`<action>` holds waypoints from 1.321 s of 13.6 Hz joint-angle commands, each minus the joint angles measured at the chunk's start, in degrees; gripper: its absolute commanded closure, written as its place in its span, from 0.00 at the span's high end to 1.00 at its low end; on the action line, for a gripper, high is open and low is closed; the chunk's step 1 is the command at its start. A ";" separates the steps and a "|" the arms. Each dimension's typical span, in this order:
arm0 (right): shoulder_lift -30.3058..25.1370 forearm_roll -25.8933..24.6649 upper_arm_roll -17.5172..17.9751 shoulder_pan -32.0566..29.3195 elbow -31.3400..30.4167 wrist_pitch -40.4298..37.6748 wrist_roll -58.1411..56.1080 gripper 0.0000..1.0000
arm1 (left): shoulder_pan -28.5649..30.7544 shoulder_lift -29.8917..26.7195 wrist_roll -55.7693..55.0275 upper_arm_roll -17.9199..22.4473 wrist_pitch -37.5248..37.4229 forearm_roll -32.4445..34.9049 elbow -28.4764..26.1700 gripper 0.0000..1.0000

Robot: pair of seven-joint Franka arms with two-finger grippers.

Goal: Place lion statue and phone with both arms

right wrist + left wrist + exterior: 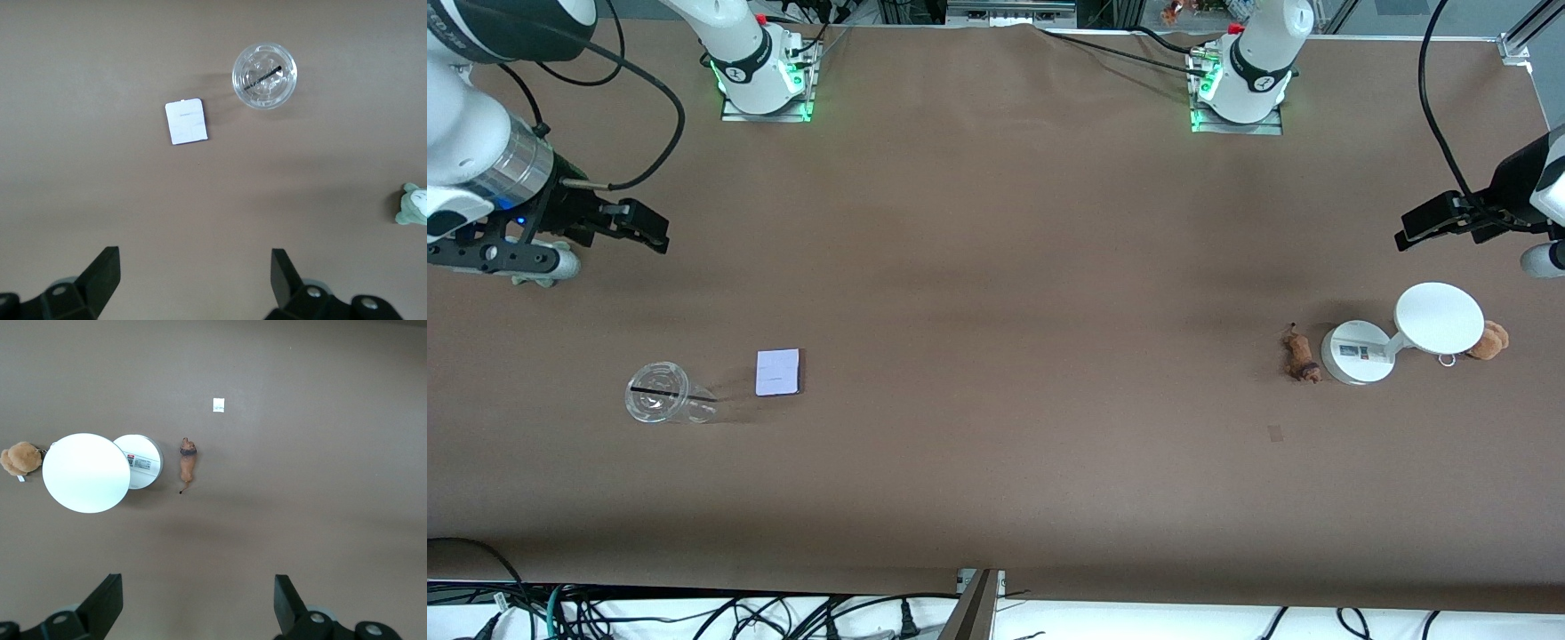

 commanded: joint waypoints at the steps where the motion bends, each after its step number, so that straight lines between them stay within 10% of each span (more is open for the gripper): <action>1: -1.73 0.28 0.07 -0.24 -2.21 1.58 -0.29 1.00 | -0.02 0.69 0.05 -0.26 -1.29 0.97 1.76 1.00; 18: -1.65 -0.85 0.16 -0.15 -1.95 2.72 -1.86 1.00 | -0.47 1.39 -0.03 -0.34 -1.29 0.97 1.93 1.00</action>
